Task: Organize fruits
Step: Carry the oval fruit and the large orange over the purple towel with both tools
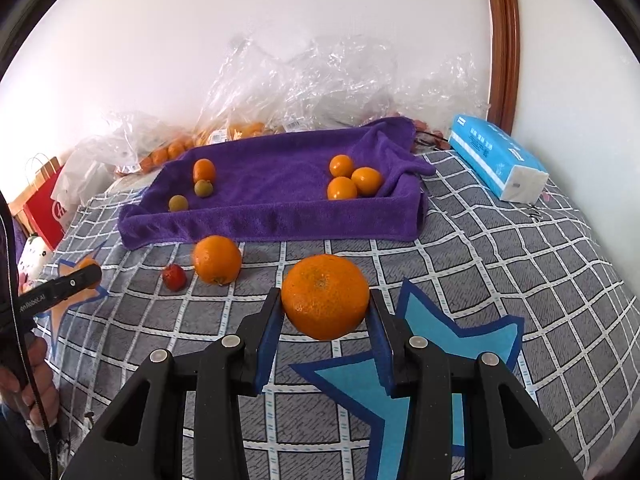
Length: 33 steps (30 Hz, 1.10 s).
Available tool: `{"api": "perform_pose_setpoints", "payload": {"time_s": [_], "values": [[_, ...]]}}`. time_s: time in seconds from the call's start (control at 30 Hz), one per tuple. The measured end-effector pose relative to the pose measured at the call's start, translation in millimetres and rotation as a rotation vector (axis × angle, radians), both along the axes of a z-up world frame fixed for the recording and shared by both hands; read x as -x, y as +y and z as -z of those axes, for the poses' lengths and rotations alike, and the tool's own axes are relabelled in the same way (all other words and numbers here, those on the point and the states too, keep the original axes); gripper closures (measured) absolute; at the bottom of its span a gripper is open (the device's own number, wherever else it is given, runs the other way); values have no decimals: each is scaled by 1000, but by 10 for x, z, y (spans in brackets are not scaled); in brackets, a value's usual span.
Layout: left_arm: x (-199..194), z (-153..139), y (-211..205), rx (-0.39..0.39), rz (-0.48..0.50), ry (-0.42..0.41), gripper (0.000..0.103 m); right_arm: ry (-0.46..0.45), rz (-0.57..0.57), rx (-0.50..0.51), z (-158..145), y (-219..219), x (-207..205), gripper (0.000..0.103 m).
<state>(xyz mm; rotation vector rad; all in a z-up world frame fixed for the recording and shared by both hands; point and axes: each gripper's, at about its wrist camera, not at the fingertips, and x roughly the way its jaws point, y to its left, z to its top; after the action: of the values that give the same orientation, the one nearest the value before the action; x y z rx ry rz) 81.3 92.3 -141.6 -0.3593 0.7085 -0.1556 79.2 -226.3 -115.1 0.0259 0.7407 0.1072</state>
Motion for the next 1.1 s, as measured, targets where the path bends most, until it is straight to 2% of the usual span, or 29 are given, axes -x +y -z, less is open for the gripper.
{"api": "perform_pose_setpoints", "payload": {"time_s": [0.17,0.27,0.53,0.93,1.1], "values": [[42,-29,-12,-8,-29,25,58,-27,-10,3,-102,13,34,62],[95,-71,-10,30,-18,35,58,-29,-1,-8,-150,-8,27,62],[202,-331,-65,8,-15,-8,58,-32,4,-38,-208,-38,-34,62],[106,-569,-46,-5,-15,-19,58,-29,23,-40,-280,-29,-129,62],[-14,-639,-24,-6,-9,-29,58,-56,17,-29,-376,6,-213,62]]}}
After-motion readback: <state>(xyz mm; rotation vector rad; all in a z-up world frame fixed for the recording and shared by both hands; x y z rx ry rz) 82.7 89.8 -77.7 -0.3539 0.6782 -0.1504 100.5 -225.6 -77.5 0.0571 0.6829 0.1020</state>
